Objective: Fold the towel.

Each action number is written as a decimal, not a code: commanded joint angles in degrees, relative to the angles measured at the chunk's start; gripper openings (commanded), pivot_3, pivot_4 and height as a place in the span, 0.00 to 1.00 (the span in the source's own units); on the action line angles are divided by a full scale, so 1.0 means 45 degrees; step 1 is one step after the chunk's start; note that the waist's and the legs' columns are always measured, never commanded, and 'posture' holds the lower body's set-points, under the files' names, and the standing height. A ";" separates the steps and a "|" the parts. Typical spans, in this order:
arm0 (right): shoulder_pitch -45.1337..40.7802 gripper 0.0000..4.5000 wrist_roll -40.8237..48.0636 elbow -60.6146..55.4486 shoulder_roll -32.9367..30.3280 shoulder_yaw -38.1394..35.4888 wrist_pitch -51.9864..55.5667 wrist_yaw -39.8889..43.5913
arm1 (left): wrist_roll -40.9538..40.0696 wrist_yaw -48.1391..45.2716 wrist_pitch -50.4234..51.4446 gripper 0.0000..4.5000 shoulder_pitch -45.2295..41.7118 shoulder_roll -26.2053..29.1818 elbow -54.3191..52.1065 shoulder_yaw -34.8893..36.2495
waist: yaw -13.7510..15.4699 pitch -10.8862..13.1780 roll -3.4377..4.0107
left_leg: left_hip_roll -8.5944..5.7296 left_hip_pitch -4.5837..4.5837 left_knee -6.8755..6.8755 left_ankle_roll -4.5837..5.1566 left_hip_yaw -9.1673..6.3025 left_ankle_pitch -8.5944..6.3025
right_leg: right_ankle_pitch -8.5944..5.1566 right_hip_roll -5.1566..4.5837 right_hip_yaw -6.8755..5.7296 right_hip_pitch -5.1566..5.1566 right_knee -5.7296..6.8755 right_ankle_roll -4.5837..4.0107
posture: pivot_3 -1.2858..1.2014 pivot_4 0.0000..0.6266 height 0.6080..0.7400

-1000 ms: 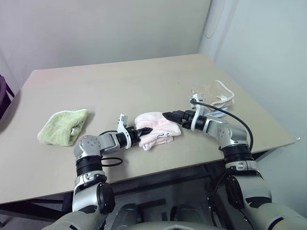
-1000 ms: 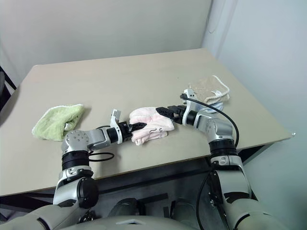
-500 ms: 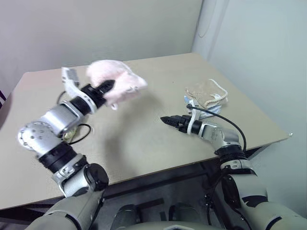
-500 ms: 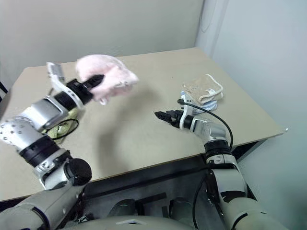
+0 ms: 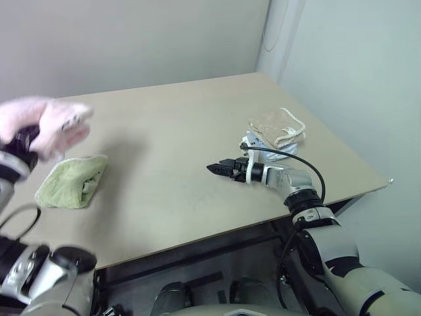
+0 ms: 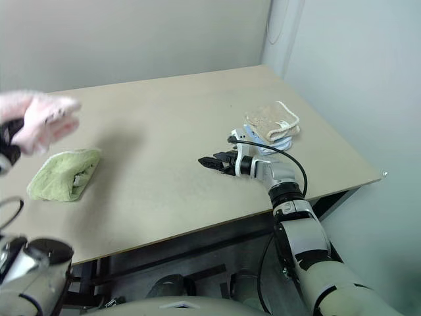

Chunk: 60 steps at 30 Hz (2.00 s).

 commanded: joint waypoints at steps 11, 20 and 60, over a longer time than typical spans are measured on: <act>-0.0855 1.00 -0.0614 0.0581 0.0023 0.0176 -0.0430 0.0632 | -0.1214 -0.2724 -0.2651 0.01 0.2489 0.1406 0.1389 -0.1988 | 0.0101 -0.0001 -0.0027 | 0.0010 -0.0083 -0.0036 -0.0013 -0.0001 -0.0002 | 0.0078 -0.0059 -0.0055 -0.0095 -0.0108 -0.0103 | 0.52 0.00 1.00; -0.0523 1.00 -0.0808 0.0139 -0.0283 0.0180 -0.0247 0.0537 | 0.0657 -0.4745 -0.4446 0.01 0.2554 0.1737 0.3883 -0.4123 | 0.0009 -0.0001 -0.0028 | 0.0011 -0.0153 -0.0043 -0.0036 0.0037 0.0016 | 0.0094 0.0001 -0.0041 -0.0182 -0.0042 -0.0070 | 0.52 0.00 1.00; -0.1083 1.00 -0.0943 -0.0104 -0.1060 0.0131 -0.0840 0.1259 | 0.0454 -0.7593 -0.5948 1.00 1.1329 0.0648 -0.4076 -0.4240 | -0.0140 0.0043 0.0066 | 0.0057 -0.0155 -0.0030 -0.0038 0.0039 0.0014 | 0.0091 -0.0041 -0.0046 -0.0222 -0.0088 -0.0149 | 0.52 0.00 1.00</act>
